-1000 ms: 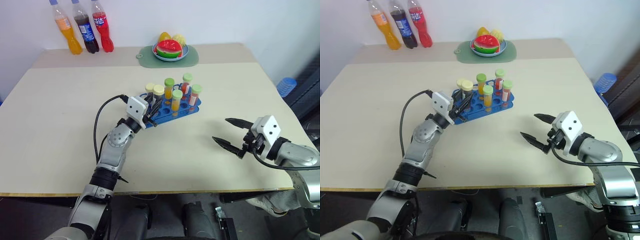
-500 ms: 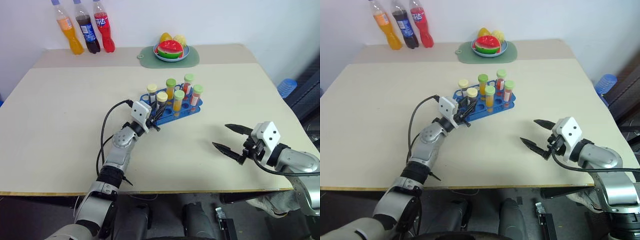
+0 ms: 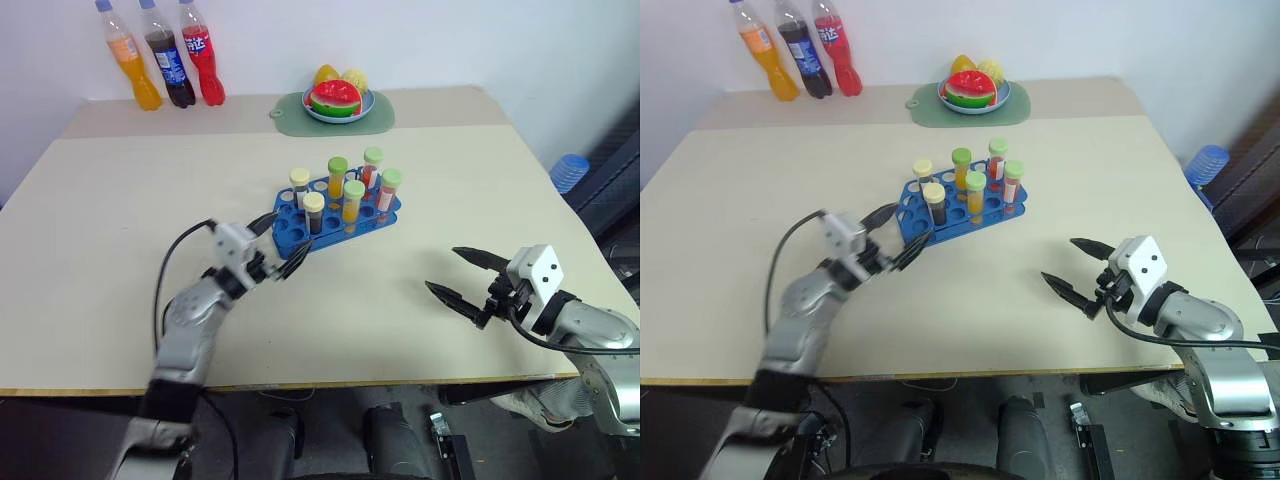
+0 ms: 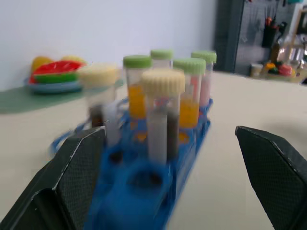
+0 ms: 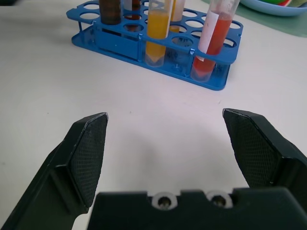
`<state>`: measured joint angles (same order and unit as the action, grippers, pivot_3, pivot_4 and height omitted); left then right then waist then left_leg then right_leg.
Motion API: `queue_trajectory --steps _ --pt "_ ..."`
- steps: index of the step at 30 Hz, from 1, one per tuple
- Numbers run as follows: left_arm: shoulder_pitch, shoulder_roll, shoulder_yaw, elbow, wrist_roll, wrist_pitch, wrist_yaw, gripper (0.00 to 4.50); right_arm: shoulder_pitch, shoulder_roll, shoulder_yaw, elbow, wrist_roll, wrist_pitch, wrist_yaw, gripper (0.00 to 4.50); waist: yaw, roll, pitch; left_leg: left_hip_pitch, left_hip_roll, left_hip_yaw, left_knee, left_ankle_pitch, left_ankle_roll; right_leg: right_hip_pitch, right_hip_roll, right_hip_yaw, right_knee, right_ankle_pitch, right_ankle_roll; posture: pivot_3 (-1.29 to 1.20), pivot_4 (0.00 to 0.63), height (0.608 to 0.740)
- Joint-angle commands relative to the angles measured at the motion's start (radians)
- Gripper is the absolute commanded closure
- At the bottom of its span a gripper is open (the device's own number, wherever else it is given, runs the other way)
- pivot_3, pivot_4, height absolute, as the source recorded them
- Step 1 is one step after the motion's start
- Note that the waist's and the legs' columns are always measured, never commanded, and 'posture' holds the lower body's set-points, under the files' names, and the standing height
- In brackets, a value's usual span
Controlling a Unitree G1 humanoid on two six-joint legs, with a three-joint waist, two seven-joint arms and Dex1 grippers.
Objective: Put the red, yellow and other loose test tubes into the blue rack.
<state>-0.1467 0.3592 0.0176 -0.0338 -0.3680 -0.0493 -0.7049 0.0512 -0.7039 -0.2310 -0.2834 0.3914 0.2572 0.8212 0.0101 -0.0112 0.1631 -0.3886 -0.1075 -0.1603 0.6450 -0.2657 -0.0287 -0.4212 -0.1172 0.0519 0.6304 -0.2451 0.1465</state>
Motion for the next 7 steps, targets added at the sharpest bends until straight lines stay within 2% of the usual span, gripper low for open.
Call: queue_trajectory --steps 1,4,7 --pt "0.115 0.124 0.116 -0.113 -0.092 0.079 -0.082 0.04 0.013 -0.005 -0.029 0.033 -0.013 -0.052 0.013 0.25 0.001 0.0 0.0 0.0 0.0 0.0 0.0 0.0 0.0 0.0 0.0 0.0 0.0 0.0 0.0 0.0 0.15 0.74" --pt "0.224 0.21 0.2 -0.17 -0.182 0.132 -0.152 0.04 0.014 -0.017 -0.036 0.073 -0.022 -0.08 0.031 0.25 0.004 0.001 0.001 0.0 0.0 0.0 0.0 0.0 0.001 0.001 0.0 0.0 -0.001 0.0 0.0 0.0 0.15 0.74" --pt "0.284 0.261 0.242 -0.196 -0.192 0.168 -0.168 0.04 0.005 -0.026 -0.034 0.102 -0.029 -0.098 0.048 0.25 0.005 0.001 0.001 0.0 0.0 0.0 0.0 -0.001 0.001 0.002 -0.001 0.0 -0.001 0.0 0.0 0.0 0.15 0.74"
